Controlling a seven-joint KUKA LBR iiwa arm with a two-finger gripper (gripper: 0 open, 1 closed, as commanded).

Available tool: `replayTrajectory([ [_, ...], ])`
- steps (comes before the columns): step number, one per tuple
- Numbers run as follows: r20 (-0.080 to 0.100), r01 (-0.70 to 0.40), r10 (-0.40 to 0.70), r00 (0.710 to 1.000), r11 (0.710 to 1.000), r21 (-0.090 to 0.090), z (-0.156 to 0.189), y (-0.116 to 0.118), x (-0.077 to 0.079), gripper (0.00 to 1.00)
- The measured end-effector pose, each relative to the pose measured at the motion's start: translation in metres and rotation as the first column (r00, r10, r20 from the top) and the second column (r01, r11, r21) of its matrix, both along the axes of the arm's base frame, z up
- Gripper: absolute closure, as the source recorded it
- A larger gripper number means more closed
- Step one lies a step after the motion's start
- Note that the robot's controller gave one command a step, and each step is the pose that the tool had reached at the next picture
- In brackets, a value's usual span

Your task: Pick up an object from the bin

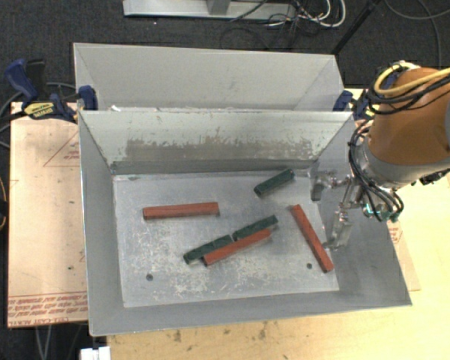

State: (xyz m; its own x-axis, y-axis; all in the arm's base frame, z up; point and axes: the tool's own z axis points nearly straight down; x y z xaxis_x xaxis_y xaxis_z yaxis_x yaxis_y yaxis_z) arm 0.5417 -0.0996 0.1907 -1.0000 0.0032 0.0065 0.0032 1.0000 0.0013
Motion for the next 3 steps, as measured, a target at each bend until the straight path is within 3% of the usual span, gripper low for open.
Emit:
replayTrajectory([
  [1, 0.004, -0.096, 0.096, 0.995, 0.995, 0.003, -0.062, 0.054, 0.040, 0.00],
  [2, 0.006, -0.131, 0.131, 0.991, 0.991, 0.002, -0.123, 0.088, -0.002, 0.00],
  [3, 0.015, -0.129, 0.129, 0.991, 0.992, -0.002, -0.117, 0.087, 0.002, 1.00],
])
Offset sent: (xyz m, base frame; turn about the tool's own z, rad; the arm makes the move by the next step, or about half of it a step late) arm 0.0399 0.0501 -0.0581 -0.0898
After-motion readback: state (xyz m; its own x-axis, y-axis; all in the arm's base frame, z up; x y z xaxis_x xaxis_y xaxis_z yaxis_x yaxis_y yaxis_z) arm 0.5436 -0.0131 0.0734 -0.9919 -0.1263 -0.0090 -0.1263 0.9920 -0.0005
